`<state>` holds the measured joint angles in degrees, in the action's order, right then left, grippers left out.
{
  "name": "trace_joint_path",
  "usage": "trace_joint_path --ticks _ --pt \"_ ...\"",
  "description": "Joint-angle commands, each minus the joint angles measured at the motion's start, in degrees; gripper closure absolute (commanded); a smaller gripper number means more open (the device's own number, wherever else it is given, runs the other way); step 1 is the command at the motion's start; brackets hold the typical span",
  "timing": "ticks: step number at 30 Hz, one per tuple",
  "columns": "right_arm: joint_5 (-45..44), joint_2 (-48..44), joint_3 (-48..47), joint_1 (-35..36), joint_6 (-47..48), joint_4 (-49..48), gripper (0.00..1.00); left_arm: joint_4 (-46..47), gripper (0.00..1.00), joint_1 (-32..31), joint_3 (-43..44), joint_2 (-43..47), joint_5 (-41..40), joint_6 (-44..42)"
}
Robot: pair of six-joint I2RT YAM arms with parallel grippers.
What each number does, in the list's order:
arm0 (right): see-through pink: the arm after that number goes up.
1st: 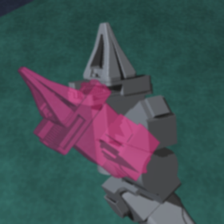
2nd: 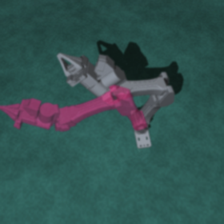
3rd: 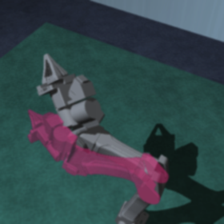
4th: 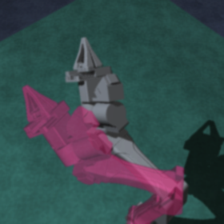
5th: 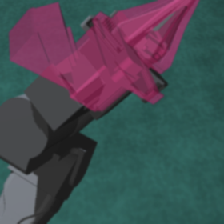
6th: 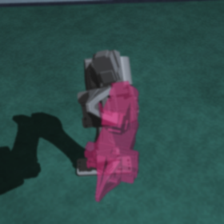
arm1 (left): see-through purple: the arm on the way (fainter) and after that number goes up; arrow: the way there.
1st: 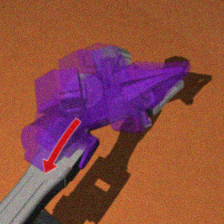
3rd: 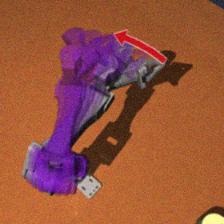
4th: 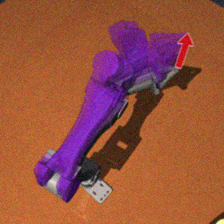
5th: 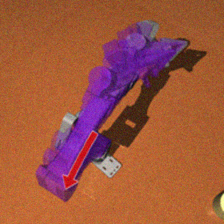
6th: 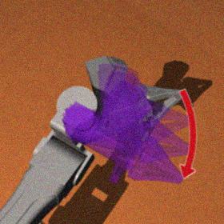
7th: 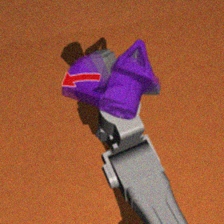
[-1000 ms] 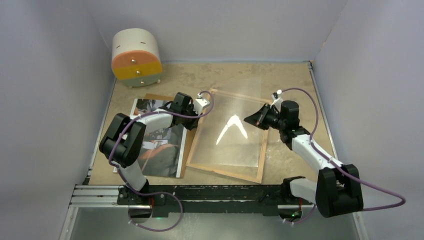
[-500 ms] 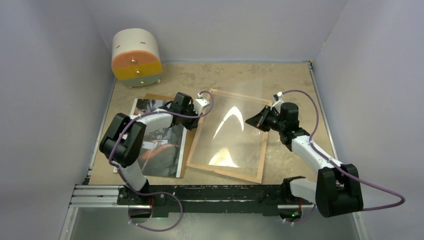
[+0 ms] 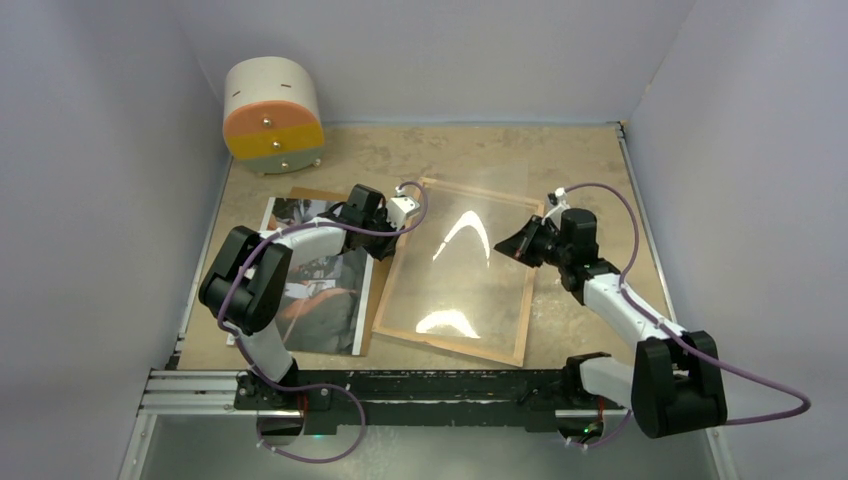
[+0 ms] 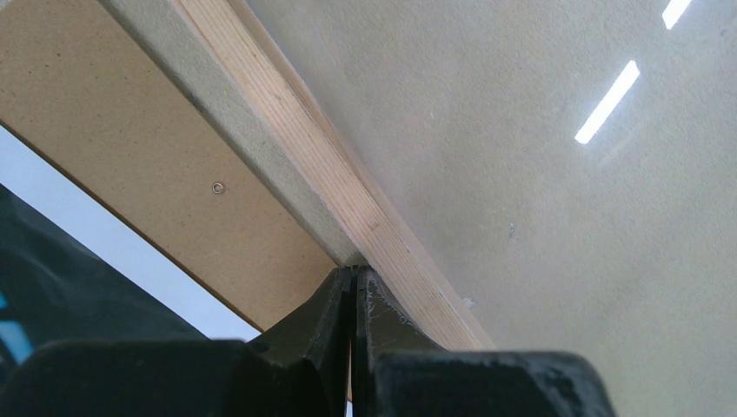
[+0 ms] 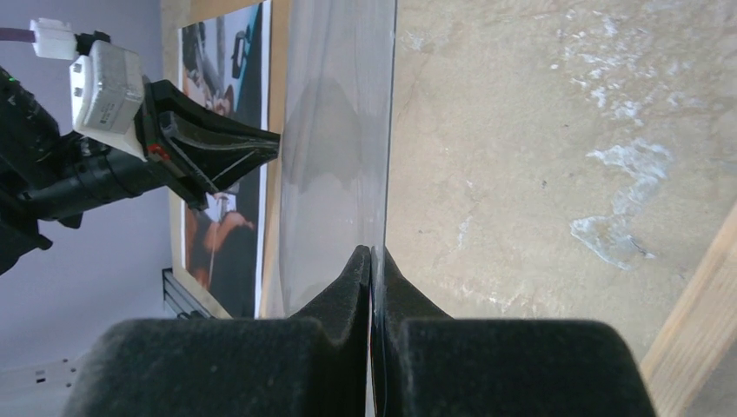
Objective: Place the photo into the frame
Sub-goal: Place the photo frame item in the photo frame.
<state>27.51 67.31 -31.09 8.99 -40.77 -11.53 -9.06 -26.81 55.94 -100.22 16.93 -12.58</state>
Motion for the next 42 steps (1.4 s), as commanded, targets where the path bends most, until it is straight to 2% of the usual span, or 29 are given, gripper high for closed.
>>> trace_joint_path --ticks 1,9,14,20,31,35,42 --pt "-4.0 -2.9 1.2 0.1 1.8 -0.1 1.00 -2.8 1.00 -0.3 0.8 -0.8 1.2 0.2" --pt "-6.6 -3.0 1.6 0.2 1.1 -3.2 1.00 -2.9 1.00 -0.2 1.2 -1.0 1.4 0.2" --pt "-5.3 -2.2 3.2 0.2 -1.5 -6.2 1.00 -2.9 1.00 -0.3 1.1 -1.3 1.4 0.2" --pt "0.1 -1.6 7.6 0.1 -10.3 -12.6 1.00 -2.7 1.00 -0.3 1.1 -1.6 1.7 0.3" --pt "4.0 0.2 10.1 0.1 -22.0 -21.0 1.00 -2.6 1.00 -0.3 0.8 -1.2 1.8 0.2" --pt "5.4 1.1 11.8 0.0 -26.5 -27.0 1.00 -2.5 1.00 -0.3 0.6 -1.0 1.7 0.1" --pt "7.9 2.0 9.9 -0.6 -31.5 -33.5 1.00 -2.6 1.00 -0.3 0.4 -0.4 1.7 -0.1"
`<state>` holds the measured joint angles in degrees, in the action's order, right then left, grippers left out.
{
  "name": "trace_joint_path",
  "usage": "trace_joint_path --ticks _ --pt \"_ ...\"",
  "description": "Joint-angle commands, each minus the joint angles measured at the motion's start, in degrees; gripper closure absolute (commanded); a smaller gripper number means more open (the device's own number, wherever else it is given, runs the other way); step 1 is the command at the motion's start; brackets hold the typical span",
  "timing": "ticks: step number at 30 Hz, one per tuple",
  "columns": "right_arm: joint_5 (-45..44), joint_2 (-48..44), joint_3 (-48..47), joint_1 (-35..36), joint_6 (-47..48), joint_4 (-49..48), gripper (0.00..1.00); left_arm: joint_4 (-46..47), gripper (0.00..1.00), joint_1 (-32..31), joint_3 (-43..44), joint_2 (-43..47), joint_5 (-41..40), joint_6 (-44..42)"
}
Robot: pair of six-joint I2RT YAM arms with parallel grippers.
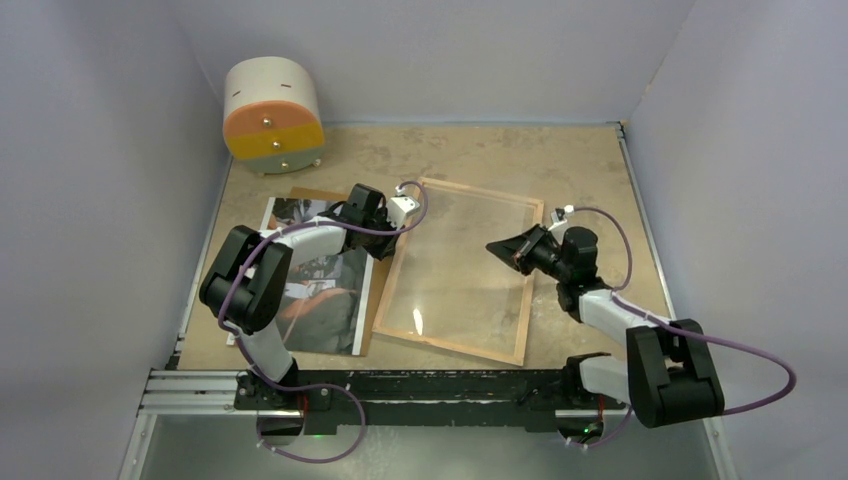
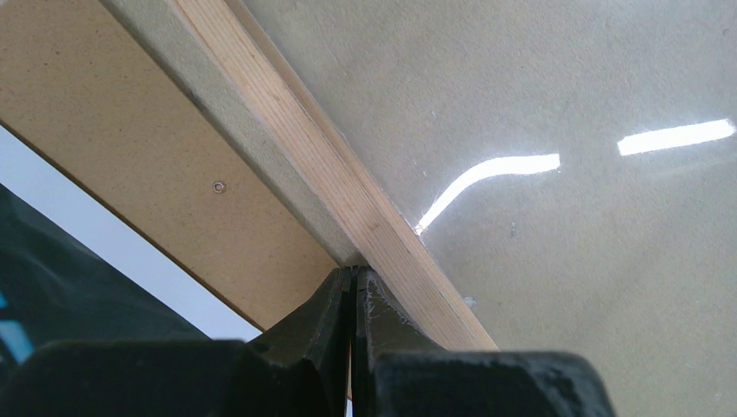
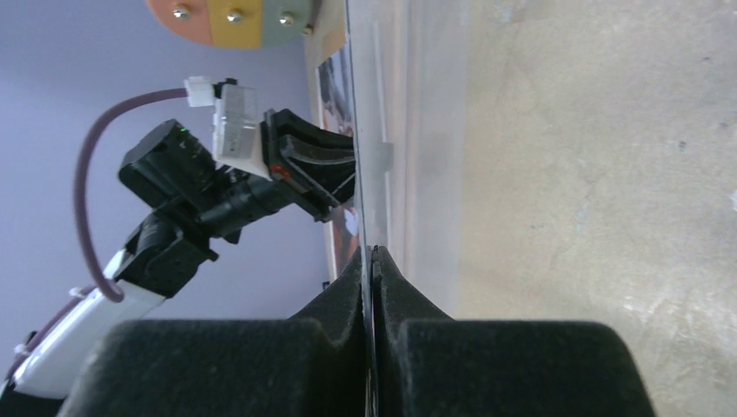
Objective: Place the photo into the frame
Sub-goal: Place the photo frame item in the photo frame.
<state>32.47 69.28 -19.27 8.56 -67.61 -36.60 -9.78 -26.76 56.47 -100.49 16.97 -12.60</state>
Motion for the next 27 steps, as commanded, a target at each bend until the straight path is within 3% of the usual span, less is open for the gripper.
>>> trace_joint_path --ticks 1,15,27 --pt "3.4 -0.1 -2.7 -0.2 -5.0 -9.0 1.00 -1.9 1.00 -0.3 -0.2 0.0 1.6 -0.1" --pt "4.6 -7.0 -10.7 -0.2 7.4 6.3 1.00 -3.0 1.00 3.7 1.3 0.8 4.2 1.7" --pt "14.5 -7.7 -21.6 -0.2 19.5 12.5 1.00 -0.3 1.00 12.6 5.0 3.3 -0.1 7.0"
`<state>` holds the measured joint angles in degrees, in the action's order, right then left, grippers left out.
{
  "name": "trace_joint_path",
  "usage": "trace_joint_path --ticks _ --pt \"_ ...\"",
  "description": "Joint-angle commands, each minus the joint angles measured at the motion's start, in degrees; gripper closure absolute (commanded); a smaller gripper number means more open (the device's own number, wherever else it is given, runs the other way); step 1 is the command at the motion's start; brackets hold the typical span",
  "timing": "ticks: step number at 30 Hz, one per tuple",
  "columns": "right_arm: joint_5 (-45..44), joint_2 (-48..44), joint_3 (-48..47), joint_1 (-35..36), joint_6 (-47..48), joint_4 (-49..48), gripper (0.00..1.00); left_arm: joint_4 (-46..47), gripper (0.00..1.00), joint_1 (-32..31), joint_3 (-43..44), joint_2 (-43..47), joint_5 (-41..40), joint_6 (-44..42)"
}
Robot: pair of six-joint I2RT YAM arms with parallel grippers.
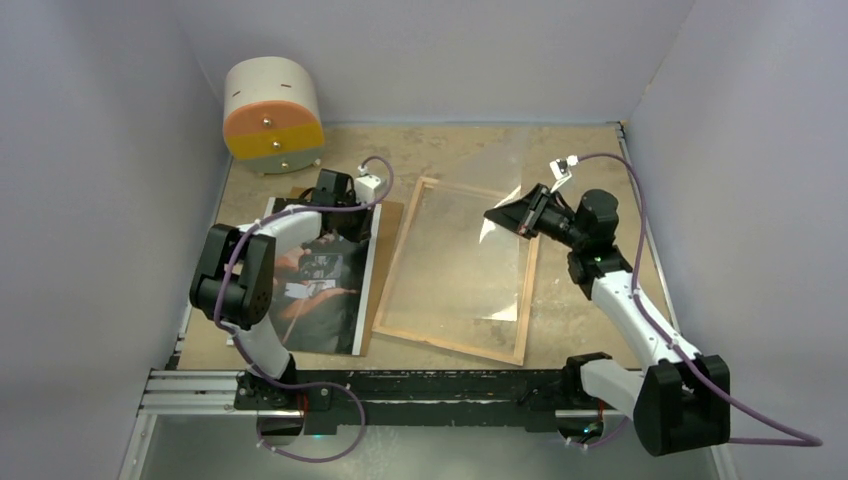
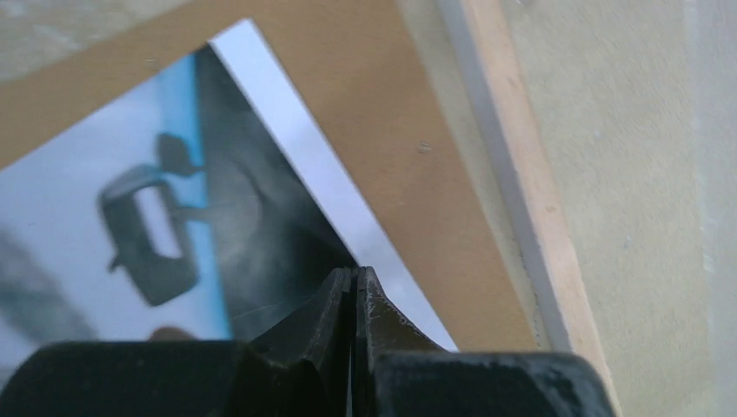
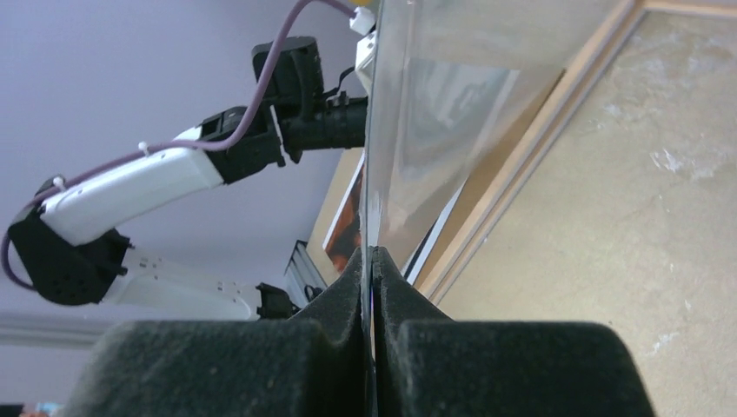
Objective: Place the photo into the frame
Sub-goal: Place the photo frame item in the photo frame.
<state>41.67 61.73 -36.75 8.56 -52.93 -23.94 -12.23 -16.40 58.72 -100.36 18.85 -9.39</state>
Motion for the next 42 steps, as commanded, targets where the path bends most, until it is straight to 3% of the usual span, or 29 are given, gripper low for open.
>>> trace_joint_path --ticks 1,7,16,20,30,36,42 --pt "6.1 0.4 -4.5 -0.2 4.8 -0.9 1.00 2.6 1.00 2.9 2.8 3.2 -2.2 4.4" --pt "6.7 3.0 -3.9 -0.2 6.2 -1.6 1.00 4.2 1.00 4.2 2.4 3.8 -4.9 6.2" --pt "-5.7 12.8 10.8 -0.3 -4.0 -6.5 1.00 2.1 1.00 4.0 1.3 2.7 -0.1 4.0" --pt "-8.6 15.2 11.9 -0.5 -5.3 -3.3 1.00 1.6 1.00 3.2 0.7 2.5 0.6 3.0" --pt "-7.5 13.7 5.8 -2.0 -8.2 0.0 1.00 1.9 1.00 -0.8 -0.4 2.2 1.1 2.9" --pt "-6.4 11.0 -2.7 -1.8 -10.0 1.7 1.00 1.9 1.00 3.8 3.8 3.4 -1.2 4.9" --pt "-4.5 8.8 -4.3 -0.2 -15.6 -1.9 1.00 2.1 1.00 8.7 6.7 3.6 -1.8 6.1"
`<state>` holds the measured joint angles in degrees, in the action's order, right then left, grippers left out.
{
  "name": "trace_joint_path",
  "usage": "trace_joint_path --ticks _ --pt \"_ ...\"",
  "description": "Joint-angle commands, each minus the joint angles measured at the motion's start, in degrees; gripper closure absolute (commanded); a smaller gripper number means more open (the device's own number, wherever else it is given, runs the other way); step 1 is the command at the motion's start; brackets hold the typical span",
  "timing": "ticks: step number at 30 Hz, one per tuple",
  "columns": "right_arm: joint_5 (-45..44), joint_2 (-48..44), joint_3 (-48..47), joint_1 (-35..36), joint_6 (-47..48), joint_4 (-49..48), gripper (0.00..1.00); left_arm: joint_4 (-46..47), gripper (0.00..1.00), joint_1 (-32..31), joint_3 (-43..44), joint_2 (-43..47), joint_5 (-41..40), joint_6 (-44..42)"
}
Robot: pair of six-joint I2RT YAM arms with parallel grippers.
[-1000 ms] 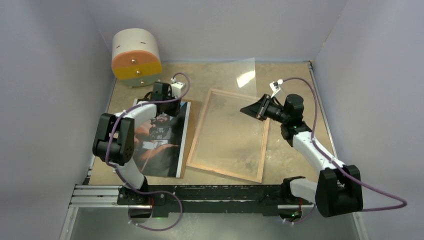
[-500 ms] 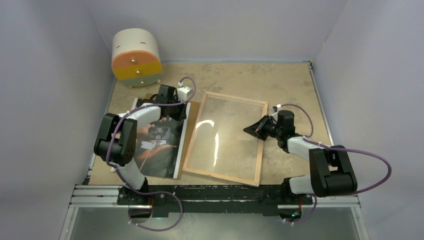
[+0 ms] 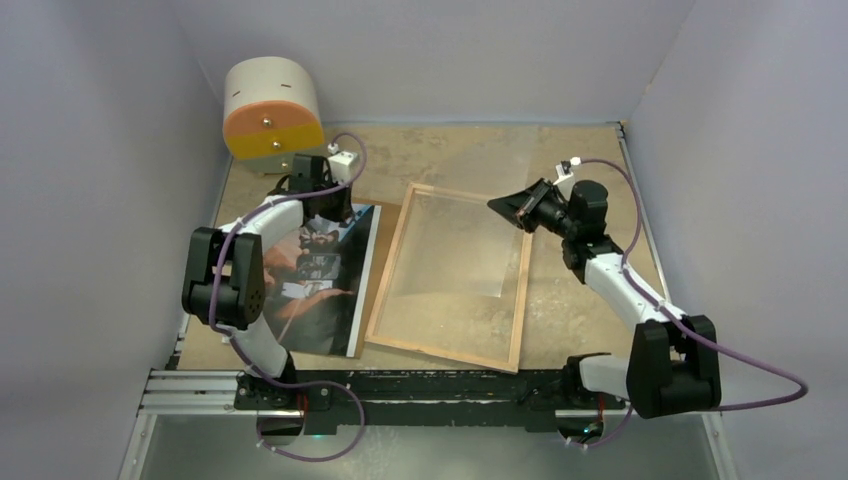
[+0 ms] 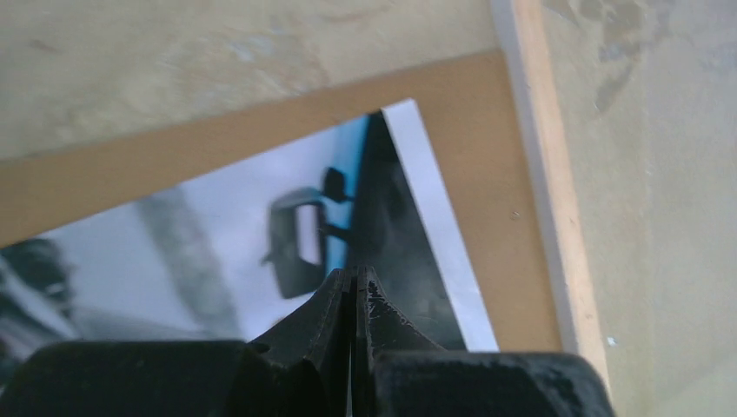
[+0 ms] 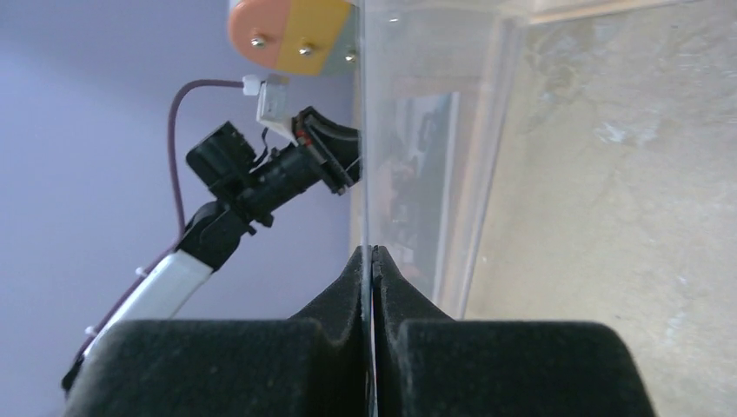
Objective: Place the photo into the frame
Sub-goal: Place the photo frame item in the photo frame.
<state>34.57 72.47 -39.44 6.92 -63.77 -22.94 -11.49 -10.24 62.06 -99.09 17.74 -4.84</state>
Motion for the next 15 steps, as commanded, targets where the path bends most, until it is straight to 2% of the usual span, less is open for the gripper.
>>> trace_joint_path --ticks 1,6,9,11,15 --pt "2.7 -2.2 -0.8 1.9 -6.1 -4.0 1.00 1.2 1.00 2.8 3.5 2.3 -1.3 1.3" --pt "3.7 -2.0 8.0 2.5 -16.8 -19.4 1.00 0.3 1.00 3.5 3.8 1.8 -1.3 -0.2" --pt "3.6 -1.0 10.0 3.2 -21.5 -24.9 1.00 0.0 1.00 3.5 3.3 1.1 -0.6 -0.3" --pt "3.2 -0.8 8.3 4.2 -22.2 -25.6 1.00 0.4 1.00 3.5 2.9 1.0 -0.5 0.0" --pt "1.5 -1.5 1.8 7.6 -19.1 -19.8 1.00 0.5 1.00 3.5 3.0 1.4 -0.7 0.6"
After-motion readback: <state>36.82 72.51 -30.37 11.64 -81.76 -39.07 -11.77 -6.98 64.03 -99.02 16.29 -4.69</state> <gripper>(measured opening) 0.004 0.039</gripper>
